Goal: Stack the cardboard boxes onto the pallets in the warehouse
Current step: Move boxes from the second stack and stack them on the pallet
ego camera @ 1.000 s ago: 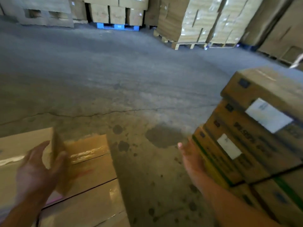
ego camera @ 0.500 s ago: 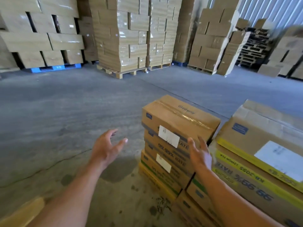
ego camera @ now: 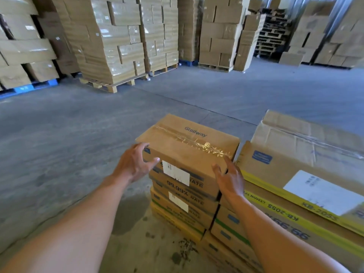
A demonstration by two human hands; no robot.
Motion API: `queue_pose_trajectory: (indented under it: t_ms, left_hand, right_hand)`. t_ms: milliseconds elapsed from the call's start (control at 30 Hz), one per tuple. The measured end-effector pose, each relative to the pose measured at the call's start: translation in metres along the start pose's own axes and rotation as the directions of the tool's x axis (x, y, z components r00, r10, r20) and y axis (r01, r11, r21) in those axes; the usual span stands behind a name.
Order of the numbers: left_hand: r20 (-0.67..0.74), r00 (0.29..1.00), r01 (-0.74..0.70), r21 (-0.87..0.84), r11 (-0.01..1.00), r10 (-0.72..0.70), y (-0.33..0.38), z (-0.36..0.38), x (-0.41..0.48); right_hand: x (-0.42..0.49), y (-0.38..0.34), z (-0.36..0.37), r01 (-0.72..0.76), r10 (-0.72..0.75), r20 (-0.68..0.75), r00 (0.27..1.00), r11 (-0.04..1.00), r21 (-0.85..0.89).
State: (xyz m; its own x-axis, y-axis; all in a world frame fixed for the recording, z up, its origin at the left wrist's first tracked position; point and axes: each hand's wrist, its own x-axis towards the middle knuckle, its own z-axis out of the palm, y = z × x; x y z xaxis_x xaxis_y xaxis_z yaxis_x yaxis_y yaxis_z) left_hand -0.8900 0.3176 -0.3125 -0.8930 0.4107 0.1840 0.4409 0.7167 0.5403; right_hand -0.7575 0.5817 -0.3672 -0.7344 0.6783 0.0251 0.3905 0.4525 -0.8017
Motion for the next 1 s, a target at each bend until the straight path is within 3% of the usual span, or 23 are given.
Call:
queue_pose_trajectory:
  t_ms: [333, 600, 767, 933, 1000]
  left_hand:
    - [0.158, 0.971, -0.201, 0.120, 0.972, 0.182, -0.053, 0.043, 0.107]
    - [0.230, 0.945, -0.251, 0.058, 0.966, 0.232, -0.151, 0.081, 0.208]
    - [0.200, 0.965, -0.161, -0.059, 0.985, 0.170, -0.190, 0.095, 0.236]
    - [0.265, 0.962, 0.153, -0.327, 0.933, -0.064, -0.200, 0.105, 0.244]
    - [0.320, 0.943, 0.226, -0.402, 0.888, -0.095, -0.207, 0.108, 0.248]
  right_hand:
    - [0.045, 0.010, 0.046, -0.152, 0.137, -0.083, 0.987, 0.965, -0.215]
    - [0.033, -0.001, 0.106, -0.409, 0.268, -0.361, 0.893, 0.817, -0.406]
    - [0.036, -0.009, 0.127, -0.577, 0.419, -0.483, 0.769, 0.781, -0.241]
    - [0.061, -0.006, 0.129, -0.708, 0.635, -0.507, 0.583, 0.703, 0.066]
    - [0.067, -0.001, 0.130, -0.719, 0.702, -0.479, 0.527, 0.669, 0.190]
